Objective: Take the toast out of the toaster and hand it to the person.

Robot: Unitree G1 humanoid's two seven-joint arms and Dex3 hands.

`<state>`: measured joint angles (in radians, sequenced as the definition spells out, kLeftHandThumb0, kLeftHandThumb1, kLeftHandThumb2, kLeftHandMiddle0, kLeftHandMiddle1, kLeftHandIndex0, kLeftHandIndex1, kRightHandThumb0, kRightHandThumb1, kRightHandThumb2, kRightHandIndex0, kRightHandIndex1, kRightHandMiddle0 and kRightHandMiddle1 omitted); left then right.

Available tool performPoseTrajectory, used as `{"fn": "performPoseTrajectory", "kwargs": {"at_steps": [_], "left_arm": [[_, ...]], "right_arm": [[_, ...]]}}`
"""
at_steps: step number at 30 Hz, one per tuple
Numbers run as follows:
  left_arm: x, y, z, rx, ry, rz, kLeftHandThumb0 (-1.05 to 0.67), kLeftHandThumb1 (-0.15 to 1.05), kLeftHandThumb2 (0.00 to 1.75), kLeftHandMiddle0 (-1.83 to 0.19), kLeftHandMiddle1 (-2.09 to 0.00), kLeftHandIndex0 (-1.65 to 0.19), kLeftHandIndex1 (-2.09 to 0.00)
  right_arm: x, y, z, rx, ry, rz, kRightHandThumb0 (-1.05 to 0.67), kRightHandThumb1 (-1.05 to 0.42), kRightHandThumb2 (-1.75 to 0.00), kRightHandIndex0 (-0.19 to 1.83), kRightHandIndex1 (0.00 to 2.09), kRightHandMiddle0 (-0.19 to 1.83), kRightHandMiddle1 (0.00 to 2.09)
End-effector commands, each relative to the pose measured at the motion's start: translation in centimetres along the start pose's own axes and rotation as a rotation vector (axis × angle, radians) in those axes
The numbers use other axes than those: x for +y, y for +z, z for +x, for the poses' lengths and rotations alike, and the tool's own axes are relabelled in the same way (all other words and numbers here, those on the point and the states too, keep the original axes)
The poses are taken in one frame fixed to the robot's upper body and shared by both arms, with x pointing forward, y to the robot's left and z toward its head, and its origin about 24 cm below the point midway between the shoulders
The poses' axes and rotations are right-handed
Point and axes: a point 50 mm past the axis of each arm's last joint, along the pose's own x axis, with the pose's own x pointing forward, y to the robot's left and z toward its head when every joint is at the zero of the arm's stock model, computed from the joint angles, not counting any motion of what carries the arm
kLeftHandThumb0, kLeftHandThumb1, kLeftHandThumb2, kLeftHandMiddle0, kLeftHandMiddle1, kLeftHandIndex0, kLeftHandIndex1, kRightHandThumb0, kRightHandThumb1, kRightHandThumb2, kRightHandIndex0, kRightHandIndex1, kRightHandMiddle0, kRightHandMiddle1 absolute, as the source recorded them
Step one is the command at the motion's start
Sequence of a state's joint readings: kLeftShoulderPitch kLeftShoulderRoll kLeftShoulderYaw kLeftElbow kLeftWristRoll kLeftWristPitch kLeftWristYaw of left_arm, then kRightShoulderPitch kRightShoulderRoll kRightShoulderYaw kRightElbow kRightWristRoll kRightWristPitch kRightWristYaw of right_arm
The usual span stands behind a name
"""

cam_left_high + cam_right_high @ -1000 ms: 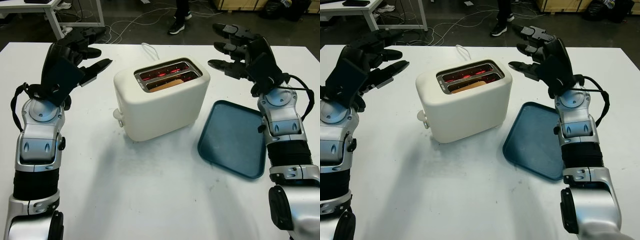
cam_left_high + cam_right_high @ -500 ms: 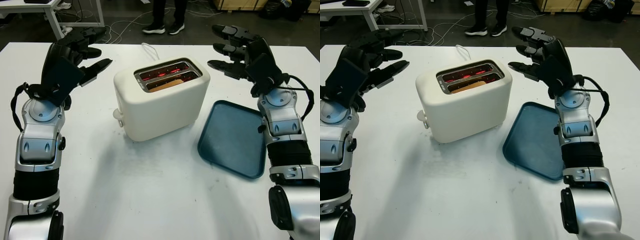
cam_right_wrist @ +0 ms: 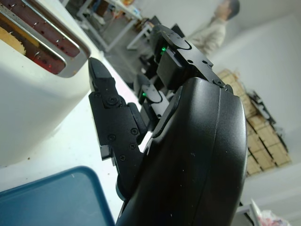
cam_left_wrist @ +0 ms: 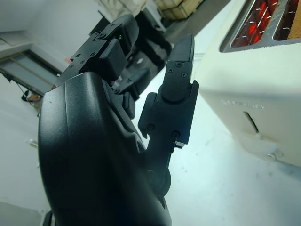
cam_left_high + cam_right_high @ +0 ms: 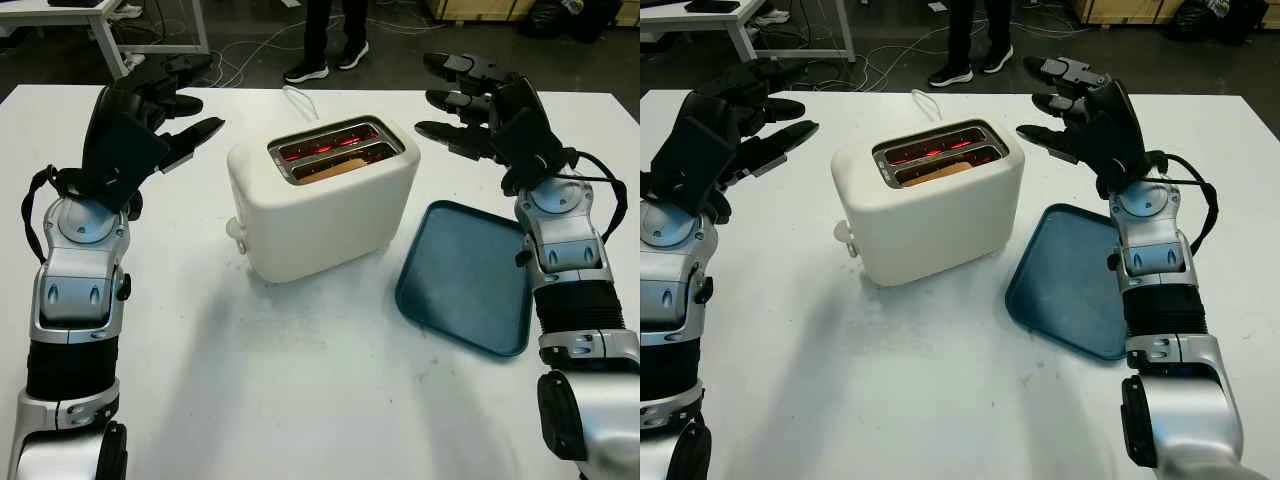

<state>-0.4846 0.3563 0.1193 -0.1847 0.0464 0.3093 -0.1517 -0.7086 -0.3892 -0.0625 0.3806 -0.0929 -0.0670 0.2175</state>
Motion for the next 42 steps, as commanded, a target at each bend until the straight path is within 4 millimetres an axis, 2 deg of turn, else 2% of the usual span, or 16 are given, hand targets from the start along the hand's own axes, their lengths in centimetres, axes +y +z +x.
{"fn": "performPoseTrajectory", "kwargs": {"at_steps": [1,14,42], "left_arm": [[0.11,0.49,0.11,-0.024,-0.002,0.016,-0.34,0.92,0.02,-0.24,-0.91,-0.50,-0.21],[0.00,0.53,0.07,-0.021,0.002,0.017,-0.35,0.92,0.02,-0.25,-0.91,-0.50,-0.23],[0.00,0.61,0.20,-0.031,-0.004,0.015,-0.34,0.92,0.02,-0.25,-0.91,-0.48,-0.28]], "right_arm": [[-0.20,0.07,-0.02,0.005,-0.002,0.012,-0.09,-0.83,-0.01,0.66,0.00,0.59,0.00],[-0.17,0.01,0.11,-0.005,0.001,-0.026,-0.14,-0.81,0.00,0.69,0.02,0.62,0.02],[-0.12,0.06,0.18,0.002,0.008,-0.009,-0.15,-0.82,0.00,0.67,0.01,0.61,0.00]]}}
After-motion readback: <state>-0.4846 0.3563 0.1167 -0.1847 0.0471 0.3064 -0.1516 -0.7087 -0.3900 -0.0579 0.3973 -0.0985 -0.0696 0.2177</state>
